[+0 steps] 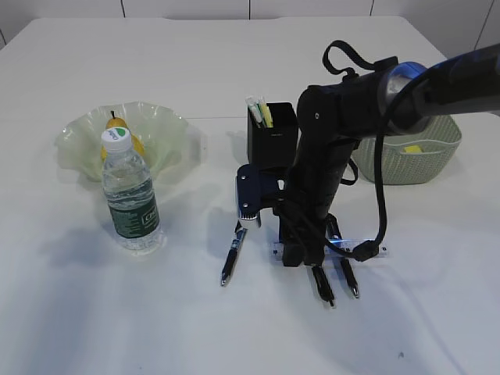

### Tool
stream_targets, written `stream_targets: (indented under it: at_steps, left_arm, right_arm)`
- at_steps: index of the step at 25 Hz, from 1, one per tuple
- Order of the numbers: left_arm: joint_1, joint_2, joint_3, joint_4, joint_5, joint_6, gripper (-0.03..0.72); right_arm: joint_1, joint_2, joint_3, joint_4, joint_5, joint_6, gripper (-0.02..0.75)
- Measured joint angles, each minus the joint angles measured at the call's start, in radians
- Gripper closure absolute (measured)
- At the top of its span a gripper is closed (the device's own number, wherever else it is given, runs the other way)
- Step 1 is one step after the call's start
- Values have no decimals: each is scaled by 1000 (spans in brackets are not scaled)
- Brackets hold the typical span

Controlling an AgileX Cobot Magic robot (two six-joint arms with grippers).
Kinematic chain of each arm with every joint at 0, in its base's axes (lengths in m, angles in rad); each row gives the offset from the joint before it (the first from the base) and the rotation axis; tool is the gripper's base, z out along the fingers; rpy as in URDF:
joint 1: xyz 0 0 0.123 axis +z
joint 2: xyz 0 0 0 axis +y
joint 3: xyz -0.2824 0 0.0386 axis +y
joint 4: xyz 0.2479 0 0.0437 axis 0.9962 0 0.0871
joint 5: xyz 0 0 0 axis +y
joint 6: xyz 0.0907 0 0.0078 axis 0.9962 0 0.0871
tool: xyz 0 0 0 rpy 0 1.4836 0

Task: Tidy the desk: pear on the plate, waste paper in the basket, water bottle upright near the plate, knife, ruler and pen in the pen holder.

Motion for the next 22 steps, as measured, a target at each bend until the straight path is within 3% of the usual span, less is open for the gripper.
stream_targets:
  at_steps: [15, 22]
  left_arm:
    - [0, 0, 0, 0, -9, 0, 214]
    - [0, 0, 0, 0, -12, 0, 214]
  right_arm:
    - [0, 6, -102, 1, 62, 0, 454]
    - [-39, -92, -102, 37, 90, 0, 454]
